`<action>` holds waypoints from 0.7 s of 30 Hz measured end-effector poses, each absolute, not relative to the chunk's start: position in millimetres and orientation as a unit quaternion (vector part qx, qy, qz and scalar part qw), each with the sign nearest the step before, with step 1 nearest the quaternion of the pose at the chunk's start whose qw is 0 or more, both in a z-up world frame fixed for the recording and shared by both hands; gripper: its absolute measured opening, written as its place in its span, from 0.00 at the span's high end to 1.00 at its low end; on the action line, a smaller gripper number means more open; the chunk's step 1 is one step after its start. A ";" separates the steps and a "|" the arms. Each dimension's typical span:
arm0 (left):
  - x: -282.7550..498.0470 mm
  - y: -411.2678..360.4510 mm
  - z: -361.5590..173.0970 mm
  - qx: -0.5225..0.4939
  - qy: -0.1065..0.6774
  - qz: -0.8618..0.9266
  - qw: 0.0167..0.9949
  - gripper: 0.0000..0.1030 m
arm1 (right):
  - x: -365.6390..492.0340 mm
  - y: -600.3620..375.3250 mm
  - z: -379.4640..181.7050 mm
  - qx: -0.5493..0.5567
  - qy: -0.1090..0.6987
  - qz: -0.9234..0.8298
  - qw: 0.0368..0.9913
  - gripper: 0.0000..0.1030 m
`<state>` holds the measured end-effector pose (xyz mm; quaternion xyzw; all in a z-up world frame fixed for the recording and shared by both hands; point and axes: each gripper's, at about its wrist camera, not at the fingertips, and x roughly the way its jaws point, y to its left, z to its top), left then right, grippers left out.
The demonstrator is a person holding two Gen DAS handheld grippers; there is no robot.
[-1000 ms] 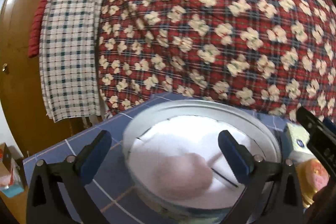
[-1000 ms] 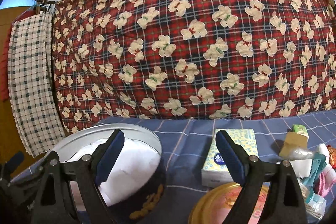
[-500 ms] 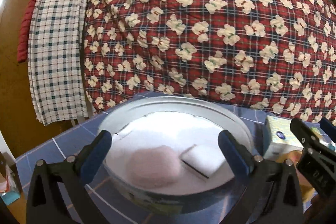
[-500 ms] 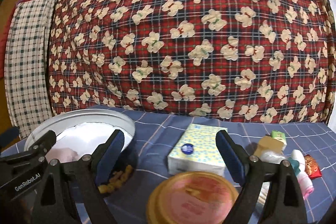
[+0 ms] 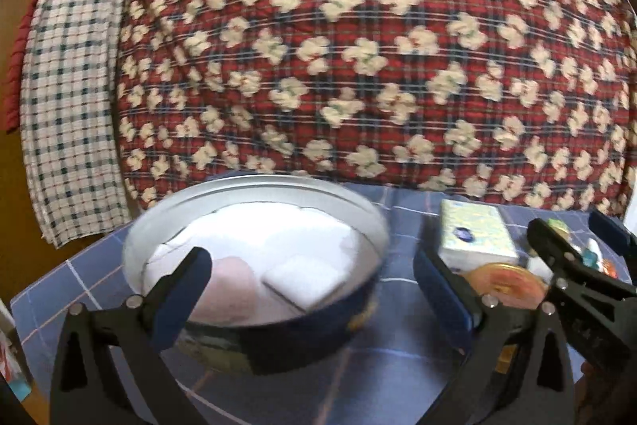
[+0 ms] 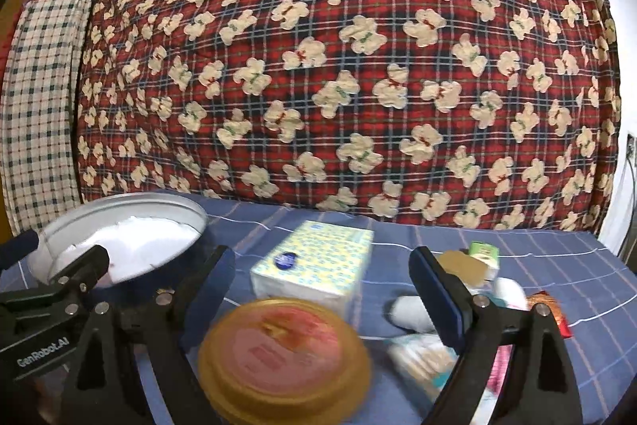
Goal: Organize soft objects
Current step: 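Move both tools back to the remaining soft items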
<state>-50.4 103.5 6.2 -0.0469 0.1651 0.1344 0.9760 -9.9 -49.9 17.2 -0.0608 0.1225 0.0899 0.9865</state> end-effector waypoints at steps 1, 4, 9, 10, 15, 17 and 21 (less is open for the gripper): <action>-50.5 96.6 6.4 -0.041 0.165 0.126 0.977 0.00 | -10.5 -54.1 17.2 -0.064 0.124 0.087 0.986 0.12; -49.6 80.1 7.5 -0.035 0.169 0.103 0.980 0.00 | -12.0 -71.7 17.5 -0.068 0.126 0.076 0.987 0.12; -50.5 53.5 8.7 -0.036 0.174 0.064 0.982 0.00 | -15.3 -108.4 20.1 -0.062 0.126 0.053 0.989 0.12; -50.5 49.1 8.6 -0.034 0.175 0.060 0.982 0.00 | -15.8 -114.5 20.4 -0.061 0.127 0.049 0.989 0.12; -52.0 15.6 10.2 -0.020 0.176 0.028 0.984 0.00 | -14.8 -156.9 20.1 -0.052 0.138 0.021 0.989 0.12; -51.5 2.7 10.7 -0.016 0.180 0.014 0.983 0.00 | -14.3 -176.6 20.5 -0.041 0.141 0.007 0.989 0.12; -52.2 -24.6 11.4 -0.004 0.187 -0.019 0.982 0.00 | -11.9 -211.1 20.6 -0.025 0.155 -0.009 0.988 0.12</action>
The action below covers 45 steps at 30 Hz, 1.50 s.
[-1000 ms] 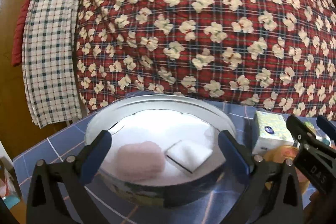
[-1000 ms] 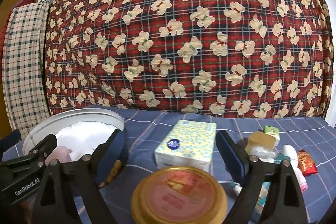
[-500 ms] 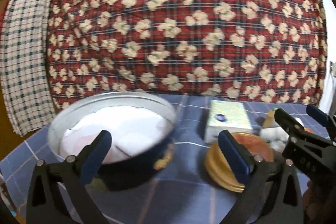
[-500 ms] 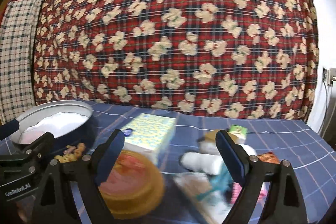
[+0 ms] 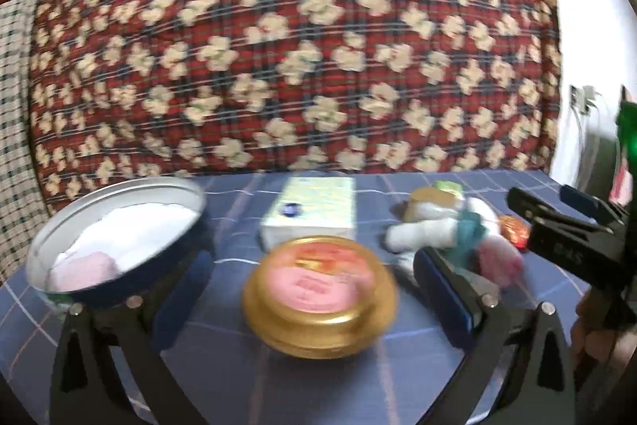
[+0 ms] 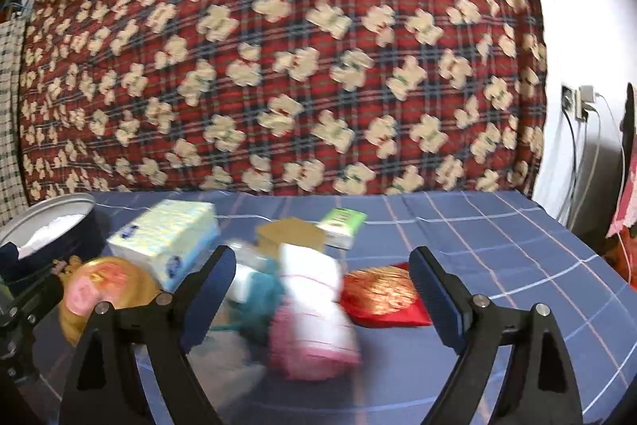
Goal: Organize soft objects
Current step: 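Move both tools back to the remaining soft items, then grasp the gauze towel roll with the right tool while the left tool grasps the teal cloth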
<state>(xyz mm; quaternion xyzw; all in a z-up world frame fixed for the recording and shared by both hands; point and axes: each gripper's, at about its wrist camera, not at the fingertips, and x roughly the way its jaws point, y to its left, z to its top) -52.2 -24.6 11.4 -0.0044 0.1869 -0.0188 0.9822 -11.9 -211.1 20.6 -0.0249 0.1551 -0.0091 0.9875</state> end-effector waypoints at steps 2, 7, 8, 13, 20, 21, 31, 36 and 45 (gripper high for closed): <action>-53.8 -38.9 11.4 0.001 0.192 -0.036 0.981 0.00 | -8.2 -225.2 20.3 -0.024 0.167 -0.019 0.985 0.13; -54.9 -74.5 8.7 -0.003 0.219 -0.096 0.971 0.00 | 4.0 -254.8 16.3 0.010 0.210 0.001 0.978 0.33; -55.7 -79.2 8.5 -0.004 0.221 -0.103 0.970 0.00 | 7.4 -255.5 14.4 0.011 0.223 0.011 0.975 0.33; -56.3 -90.1 8.4 -0.007 0.227 -0.113 0.967 0.00 | 26.8 -250.4 1.8 0.011 0.288 0.066 0.955 0.33; -45.4 -89.6 3.8 -0.034 0.257 -0.116 0.959 0.00 | 53.3 -238.2 -17.3 0.003 0.365 0.099 0.926 0.50; -44.1 -91.0 2.8 -0.038 0.262 -0.121 0.957 0.00 | 56.6 -235.9 -19.2 0.000 0.373 0.104 0.922 0.57; -38.2 -111.7 1.0 -0.037 0.275 -0.131 0.952 0.00 | 29.2 -258.4 -1.1 0.033 0.304 0.102 0.947 0.68; -21.2 -123.8 -5.6 -0.052 0.315 -0.134 0.938 0.02 | 5.6 -278.9 18.4 0.058 0.231 0.097 0.966 0.67; 6.8 -135.3 -29.4 -0.095 0.401 -0.117 0.904 0.02 | 16.7 -297.3 5.6 0.073 0.285 0.088 0.952 0.65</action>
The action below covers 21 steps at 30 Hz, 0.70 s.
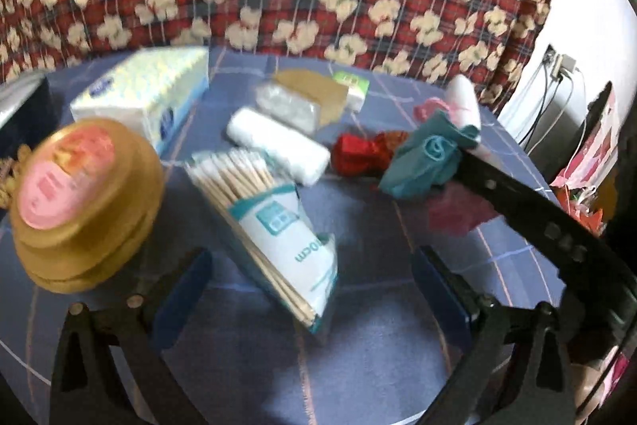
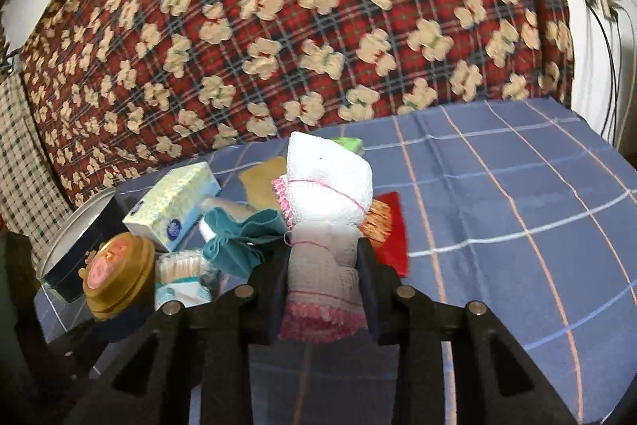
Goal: Organize soft objects
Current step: 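Grasp the gauze towel roll with the right tool while the left tool grasps the teal cloth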
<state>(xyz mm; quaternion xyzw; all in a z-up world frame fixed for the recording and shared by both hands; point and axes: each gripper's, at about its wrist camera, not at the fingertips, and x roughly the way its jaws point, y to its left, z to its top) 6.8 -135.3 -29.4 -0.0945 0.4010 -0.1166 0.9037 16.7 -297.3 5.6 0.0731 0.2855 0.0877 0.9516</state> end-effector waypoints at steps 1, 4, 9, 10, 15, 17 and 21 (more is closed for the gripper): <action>8.3 -136.2 -31.4 -0.098 0.406 -0.115 0.901 0.02 | 16.8 -304.0 4.0 0.078 0.290 0.084 0.950 0.64; 12.4 -139.4 -35.8 -0.100 0.418 -0.109 0.896 0.02 | 18.7 -319.7 -2.5 0.108 0.313 0.113 0.937 0.59; 0.6 -141.4 -24.6 -0.066 0.385 -0.097 0.915 0.02 | 28.0 -353.2 -23.9 0.200 0.359 0.140 0.901 0.59; -3.5 -143.7 -18.2 -0.050 0.367 -0.097 0.924 0.02 | 29.1 -356.1 -26.1 0.211 0.362 0.142 0.897 0.60; -0.9 -163.1 16.4 -0.013 0.302 -0.163 0.939 0.02 | 25.4 -353.0 -24.0 0.204 0.355 0.142 0.901 0.61; 11.5 -171.6 23.2 -0.018 0.302 -0.187 0.935 0.02 | 23.3 -359.5 -23.6 0.215 0.346 0.141 0.903 0.61; 42.9 -184.0 18.7 -0.049 0.338 -0.230 0.911 0.08 | 20.8 -361.9 -21.0 0.215 0.339 0.139 0.905 0.61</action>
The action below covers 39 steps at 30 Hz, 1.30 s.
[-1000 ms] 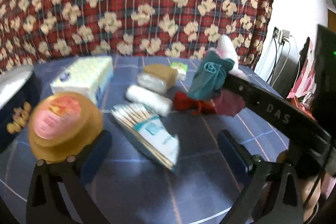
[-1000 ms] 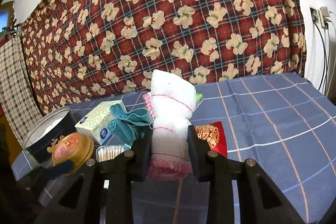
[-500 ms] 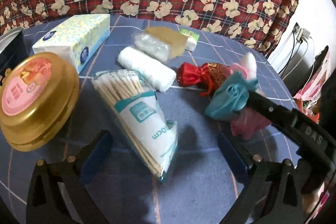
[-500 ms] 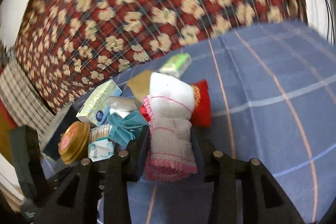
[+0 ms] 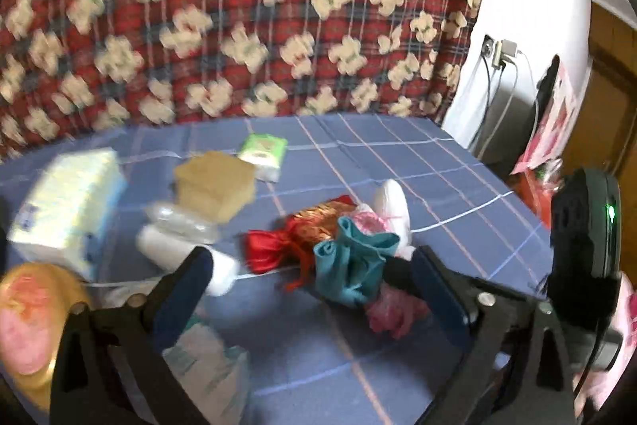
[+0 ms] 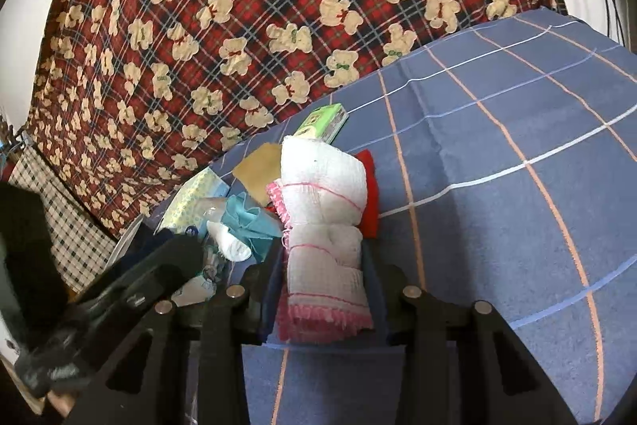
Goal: Organize soft objects
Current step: 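Grasp the gauze towel roll with the right tool while the left tool grasps the teal cloth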
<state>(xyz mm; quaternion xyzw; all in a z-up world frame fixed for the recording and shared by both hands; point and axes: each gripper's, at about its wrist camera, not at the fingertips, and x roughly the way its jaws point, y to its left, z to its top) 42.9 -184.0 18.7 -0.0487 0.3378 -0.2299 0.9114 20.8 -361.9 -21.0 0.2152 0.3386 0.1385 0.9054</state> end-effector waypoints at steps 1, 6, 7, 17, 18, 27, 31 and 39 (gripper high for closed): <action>47.7 -186.5 17.1 -0.059 0.346 -0.233 0.907 0.09 | 20.4 -364.0 -20.6 0.218 0.337 0.136 0.906 0.60; 60.9 -198.9 3.0 -0.093 0.386 -0.246 0.884 0.12 | 24.2 -373.7 -24.6 0.231 0.349 0.127 0.899 0.60; 60.9 -200.7 1.1 -0.094 0.389 -0.244 0.883 0.12 | 24.6 -373.4 -25.2 0.230 0.352 0.125 0.899 0.60; 53.7 -205.4 -10.9 -0.037 0.391 -0.245 0.887 0.68 | 22.1 -378.9 -30.8 0.214 0.395 0.161 0.879 0.48; 52.9 -205.0 -11.9 -0.034 0.389 -0.247 0.887 0.69 | 19.8 -381.8 -30.6 0.218 0.394 0.166 0.878 0.48; 62.5 -220.6 -22.0 -0.025 0.400 -0.245 0.883 0.60 | 3.1 -403.1 -23.6 0.276 0.332 0.164 0.887 0.48; 55.4 -212.1 -16.9 -0.032 0.382 -0.259 0.887 0.82 | 1.7 -397.3 -19.7 0.259 0.327 0.164 0.894 0.48; 12.6 -170.6 18.2 -0.034 0.304 -0.263 0.915 0.85 | 4.1 -383.7 -19.1 0.216 0.339 0.159 0.902 0.47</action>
